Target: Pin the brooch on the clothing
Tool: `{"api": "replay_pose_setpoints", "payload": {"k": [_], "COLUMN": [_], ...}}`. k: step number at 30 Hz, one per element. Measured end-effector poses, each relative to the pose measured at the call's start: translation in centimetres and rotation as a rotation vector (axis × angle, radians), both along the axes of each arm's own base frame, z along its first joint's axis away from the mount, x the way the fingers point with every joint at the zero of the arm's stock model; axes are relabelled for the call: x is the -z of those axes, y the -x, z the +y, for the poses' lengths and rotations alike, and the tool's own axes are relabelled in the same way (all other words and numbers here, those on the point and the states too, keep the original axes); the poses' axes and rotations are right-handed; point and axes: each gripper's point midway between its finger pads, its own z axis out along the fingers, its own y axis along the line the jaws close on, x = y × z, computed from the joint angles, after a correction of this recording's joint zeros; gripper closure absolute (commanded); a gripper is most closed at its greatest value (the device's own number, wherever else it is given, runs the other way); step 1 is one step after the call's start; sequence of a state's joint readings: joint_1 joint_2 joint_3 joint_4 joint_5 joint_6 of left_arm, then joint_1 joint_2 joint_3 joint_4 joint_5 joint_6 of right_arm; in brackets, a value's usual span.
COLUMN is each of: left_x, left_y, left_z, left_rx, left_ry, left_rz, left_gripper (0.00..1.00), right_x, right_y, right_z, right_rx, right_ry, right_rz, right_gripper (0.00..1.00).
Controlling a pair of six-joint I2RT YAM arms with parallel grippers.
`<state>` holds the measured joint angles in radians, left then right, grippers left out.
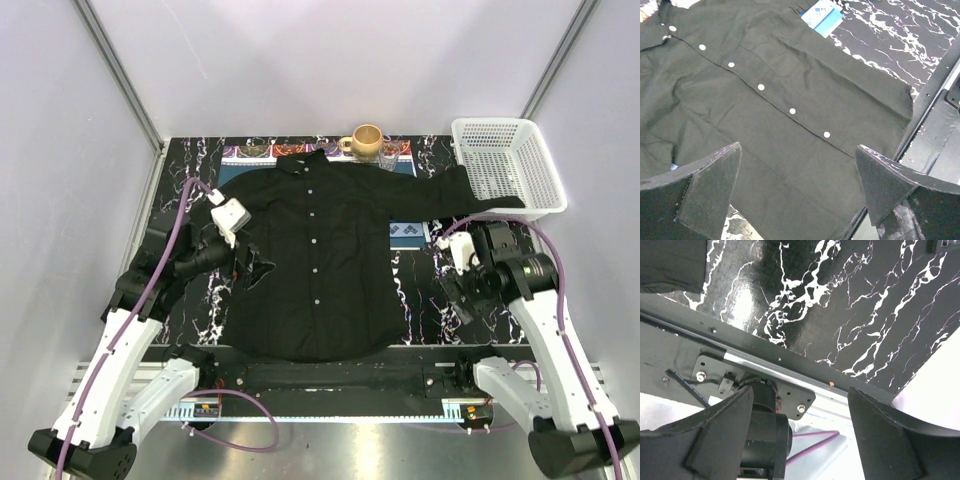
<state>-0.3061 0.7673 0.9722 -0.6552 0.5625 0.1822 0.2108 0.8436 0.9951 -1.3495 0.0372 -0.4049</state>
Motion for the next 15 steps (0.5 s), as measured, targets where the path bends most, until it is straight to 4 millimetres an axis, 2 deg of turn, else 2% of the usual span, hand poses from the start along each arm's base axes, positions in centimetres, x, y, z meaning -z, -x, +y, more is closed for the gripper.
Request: {"api": "replay_pose_setpoints", "payload": {"k": [3, 8, 11, 15], "left_x": [1.1, 2.3, 3.0, 2.9], "left_y": [0.3, -0.1, -0.4, -0.7], "left_z": [-0.2, -0.6, -1.0, -1.4], "left_rx": [0.015, 0.037, 0.057, 0.073], "left_ry": [-0.002, -0.01, -0.014, -0.008], "left_rz": [0.031, 0.082, 0.114, 0.13], "left_gripper": [0.01, 0.01, 0.01, 0.01], "right_x": [-0.4, -2.1, -2.4, -2.0], "right_y": [-1.0, -5.7, -7.6, -9.0], "right_z": [0.1, 0.1, -1.6, -5.6], "right_rx": [0.017, -0.045, -0.154, -0.285], "right_ry": [0.001, -0.024, 0.006, 0.07], "right_rz": [0.06, 0.08, 0.057, 0.008], "right_gripper": [0.13, 0.11, 0.14, 0.16]}}
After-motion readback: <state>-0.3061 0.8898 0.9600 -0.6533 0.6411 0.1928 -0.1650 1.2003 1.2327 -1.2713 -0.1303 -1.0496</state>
